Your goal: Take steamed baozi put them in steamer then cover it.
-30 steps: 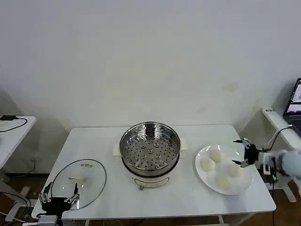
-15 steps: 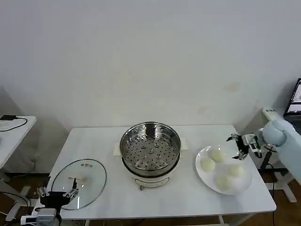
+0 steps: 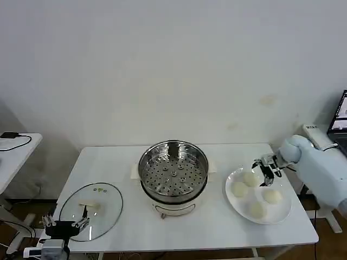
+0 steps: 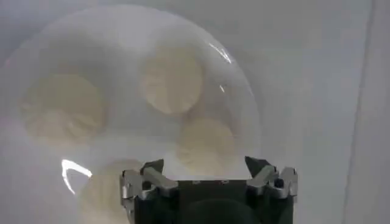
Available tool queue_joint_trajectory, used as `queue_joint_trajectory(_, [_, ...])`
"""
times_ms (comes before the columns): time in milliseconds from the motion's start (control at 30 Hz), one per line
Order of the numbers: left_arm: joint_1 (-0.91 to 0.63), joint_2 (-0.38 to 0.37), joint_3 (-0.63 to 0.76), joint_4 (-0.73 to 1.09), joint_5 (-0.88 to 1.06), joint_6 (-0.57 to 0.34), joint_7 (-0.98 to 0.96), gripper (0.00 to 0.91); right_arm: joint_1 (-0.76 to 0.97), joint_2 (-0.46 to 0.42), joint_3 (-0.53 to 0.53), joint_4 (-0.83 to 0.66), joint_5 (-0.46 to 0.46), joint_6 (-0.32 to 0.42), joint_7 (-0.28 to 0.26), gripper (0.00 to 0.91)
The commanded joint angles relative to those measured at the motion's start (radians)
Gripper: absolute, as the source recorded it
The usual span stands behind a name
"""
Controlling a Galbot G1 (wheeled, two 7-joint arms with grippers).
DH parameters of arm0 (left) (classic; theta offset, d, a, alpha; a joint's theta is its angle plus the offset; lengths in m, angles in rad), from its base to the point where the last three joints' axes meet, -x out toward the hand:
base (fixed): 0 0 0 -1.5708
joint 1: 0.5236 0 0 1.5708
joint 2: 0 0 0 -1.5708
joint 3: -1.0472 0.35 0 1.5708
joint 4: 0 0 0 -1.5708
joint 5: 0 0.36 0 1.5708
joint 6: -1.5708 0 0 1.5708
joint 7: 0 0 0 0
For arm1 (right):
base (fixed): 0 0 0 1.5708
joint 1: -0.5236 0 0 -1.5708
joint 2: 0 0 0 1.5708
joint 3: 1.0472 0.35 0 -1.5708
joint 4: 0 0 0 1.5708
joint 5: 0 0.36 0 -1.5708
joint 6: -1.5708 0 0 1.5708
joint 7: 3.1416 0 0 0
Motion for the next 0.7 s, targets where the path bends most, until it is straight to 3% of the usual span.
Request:
queue_joint_trajectory(33, [-0.002, 0.000, 0.000, 0.000, 0.002, 0.002, 0.002, 0.907, 0.033, 0.070, -0.046, -0.094, -0.025, 0.000, 0.005, 0.907])
queue_joint_trajectory(233, [0.008, -0.003, 0.001, -0.011, 0.008, 0.000, 0.008, 0.907, 0.034, 0.074, -0.047, -0.101, -0.032, -0.002, 0.020, 0.907])
queue_joint_trajectory(367, [0.012, -0.008, 0.004, -0.015, 0.011, -0.005, 0.006, 0.907, 0.034, 0.077, -0.046, -0.103, -0.032, -0.001, 0.029, 0.786])
queue_joint_trajectory(700, [0.024, -0.010, 0.006, -0.032, 0.013, -0.006, 0.007, 0.907, 0.028, 0.074, -0.049, -0.097, -0.025, -0.001, 0.030, 0.665])
